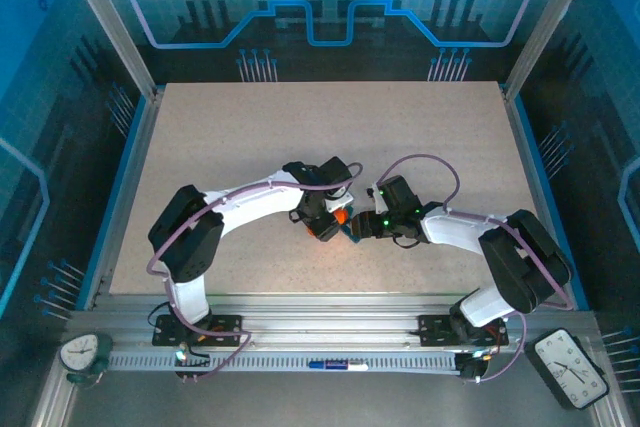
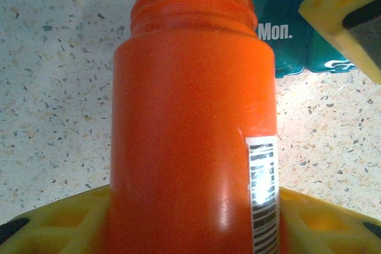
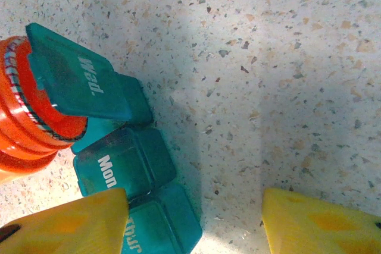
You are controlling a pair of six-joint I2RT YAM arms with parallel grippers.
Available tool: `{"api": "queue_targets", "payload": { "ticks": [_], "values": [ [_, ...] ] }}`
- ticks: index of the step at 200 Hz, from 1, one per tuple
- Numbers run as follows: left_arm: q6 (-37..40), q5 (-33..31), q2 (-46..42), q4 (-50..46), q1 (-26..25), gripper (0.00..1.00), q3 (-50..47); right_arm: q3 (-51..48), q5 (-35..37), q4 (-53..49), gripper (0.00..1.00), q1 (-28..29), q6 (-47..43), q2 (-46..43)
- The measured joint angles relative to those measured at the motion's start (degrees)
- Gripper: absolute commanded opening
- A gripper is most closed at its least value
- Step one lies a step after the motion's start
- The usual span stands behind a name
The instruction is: Sort the pills into containers
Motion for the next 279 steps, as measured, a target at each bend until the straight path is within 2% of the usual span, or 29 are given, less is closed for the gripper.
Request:
{"api": "queue_targets", "payload": {
  "ticks": [279],
  "values": [
    [3.63, -0.66, 3.1, -6.78, -0.02, 0.0, 5.38, 1.57, -0.46, -4.31, 0.62, -0.66, -0.26, -2.25]
  ]
}}
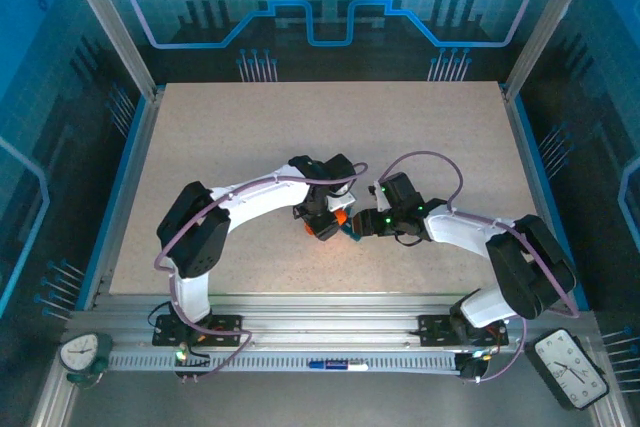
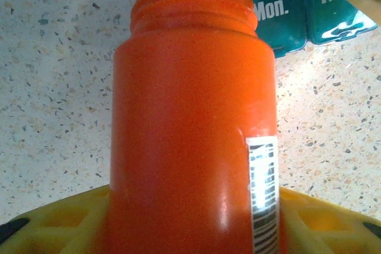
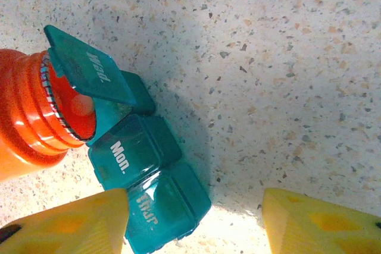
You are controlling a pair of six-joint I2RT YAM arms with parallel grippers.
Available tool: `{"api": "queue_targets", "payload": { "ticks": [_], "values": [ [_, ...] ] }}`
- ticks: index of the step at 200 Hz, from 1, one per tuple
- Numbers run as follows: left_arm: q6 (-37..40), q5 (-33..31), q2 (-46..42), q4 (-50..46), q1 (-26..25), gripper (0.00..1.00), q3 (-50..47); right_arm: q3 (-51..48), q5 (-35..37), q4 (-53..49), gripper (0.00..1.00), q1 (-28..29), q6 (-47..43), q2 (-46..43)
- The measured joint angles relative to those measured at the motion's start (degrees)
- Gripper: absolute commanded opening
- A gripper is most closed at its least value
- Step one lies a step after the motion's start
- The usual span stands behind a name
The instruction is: Sort the pills into containers
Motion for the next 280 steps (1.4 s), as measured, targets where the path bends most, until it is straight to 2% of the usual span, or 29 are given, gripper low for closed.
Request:
{"api": "queue_targets", "payload": {
  "ticks": [43, 280],
  "values": [
    [0.35, -0.63, 0.42, -1.11, 0.02, 0.0, 1.11, -0.33, -0.7, 1.22, 0.61, -0.07, 0.02, 2.6],
    [1.86, -2.56, 3.43, -5.7, 0.0, 0.0, 5.62, -0.55, -1.66, 2.6, 0.6, -0.37, 0.02, 3.02]
  ]
}}
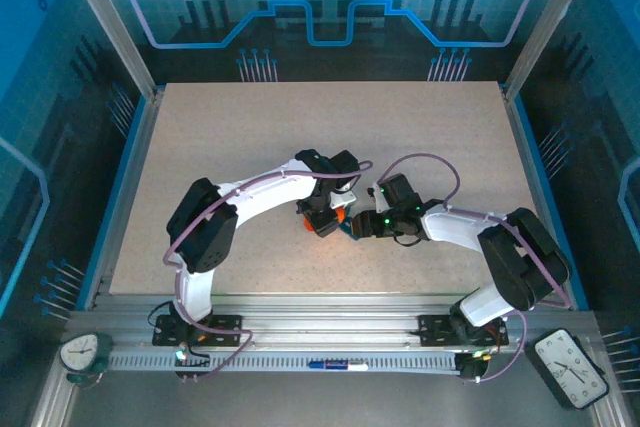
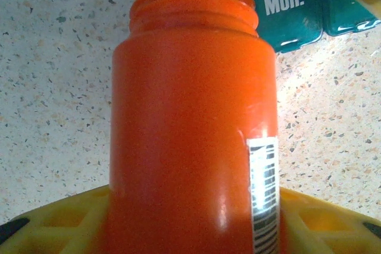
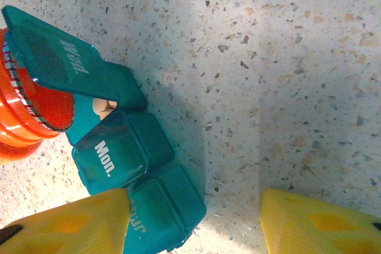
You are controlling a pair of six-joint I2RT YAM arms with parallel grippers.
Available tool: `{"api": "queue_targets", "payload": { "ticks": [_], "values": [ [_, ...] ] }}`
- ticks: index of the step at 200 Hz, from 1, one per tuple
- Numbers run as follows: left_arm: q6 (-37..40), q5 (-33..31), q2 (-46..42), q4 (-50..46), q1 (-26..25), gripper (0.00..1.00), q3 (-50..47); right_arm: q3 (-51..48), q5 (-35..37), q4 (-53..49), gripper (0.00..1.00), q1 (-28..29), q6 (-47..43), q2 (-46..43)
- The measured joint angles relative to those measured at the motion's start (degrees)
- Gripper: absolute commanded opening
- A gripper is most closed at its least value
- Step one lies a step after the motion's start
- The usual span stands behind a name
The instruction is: Sort the pills into containers
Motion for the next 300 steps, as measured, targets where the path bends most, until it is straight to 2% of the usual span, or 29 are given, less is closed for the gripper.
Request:
{"api": "queue_targets", "payload": {
  "ticks": [94, 163, 239, 300],
  "values": [
    [-0.7, 0.7, -3.21, 6.84, 0.0, 0.0, -6.1, 0.0, 0.0, 0.22, 0.61, -0.02, 0.02, 0.15],
    [-3.32, 1.11, -10.08, 13.05, 0.0, 0.0, -13.97, 0.0, -0.46, 0.44, 0.6, -0.28, 0.04, 0.35],
    [-5.9, 4.17, -17.33, 22.84, 0.0, 0.0, -23.15, 0.0, -0.66, 0.59, 0.6, -0.44, 0.07, 0.48],
    [-7.87, 5.44, -25.0, 35.06, 0.02, 0.0, -32.37, 0.02, -1.11, 0.57, 0.61, -0.81, 0.28, 0.52]
  ]
}}
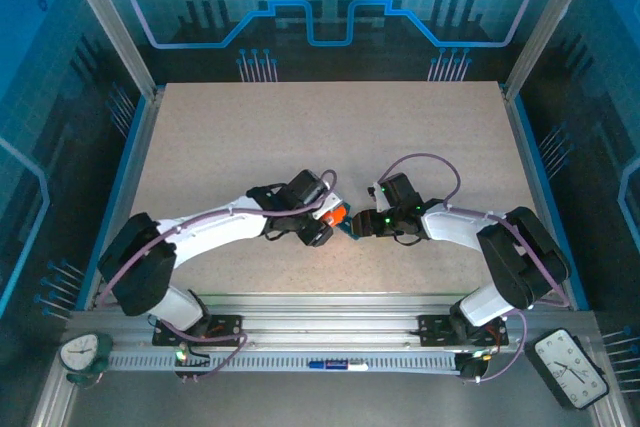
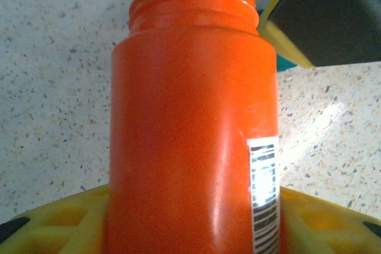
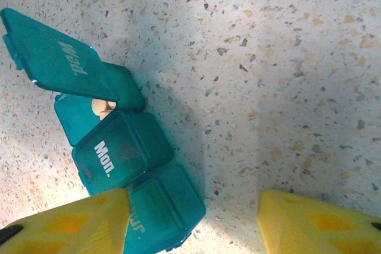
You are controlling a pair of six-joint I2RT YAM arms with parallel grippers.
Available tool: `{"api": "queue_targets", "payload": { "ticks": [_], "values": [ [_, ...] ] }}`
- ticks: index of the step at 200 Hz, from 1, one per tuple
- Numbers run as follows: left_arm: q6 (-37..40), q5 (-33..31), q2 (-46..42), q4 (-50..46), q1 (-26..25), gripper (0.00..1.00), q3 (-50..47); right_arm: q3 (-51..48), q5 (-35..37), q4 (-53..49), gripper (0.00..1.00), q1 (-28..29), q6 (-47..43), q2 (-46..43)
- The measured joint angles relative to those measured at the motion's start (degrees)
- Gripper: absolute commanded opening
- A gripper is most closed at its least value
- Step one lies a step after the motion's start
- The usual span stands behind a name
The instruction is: Sort the pills into containers
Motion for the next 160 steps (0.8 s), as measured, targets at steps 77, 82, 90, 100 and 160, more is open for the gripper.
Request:
{"api": "queue_targets", "payload": {
  "ticks": [77, 82, 90, 100, 160],
  "values": [
    [-1.49, -0.04, -9.53, 20.09, 1.42, 0.0, -9.84, 2.93, -0.85, -5.92, 0.66, -2.62, 0.2, -3.58],
    [-1.49, -0.04, -10.14, 21.4, 1.68, 0.0, -10.36, 3.39, -0.87, -6.51, 0.66, -3.02, 0.2, -4.48],
    [-1.49, -0.04, -10.99, 23.65, 2.05, 0.0, -11.1, 4.07, -0.85, -7.3, 0.66, -3.72, 0.22, -6.01],
    [-1.51, -0.04, -12.02, 26.77, 2.47, 0.0, -12.09, 4.98, -0.85, -8.22, 0.67, -4.52, 0.17, -7.74],
    [-0.96, 0.66, -14.99, 51.63, 3.48, 0.0, -17.35, 11.96, 2.23, -16.61, 0.71, -12.22, -2.4, -11.45]
  ]
}}
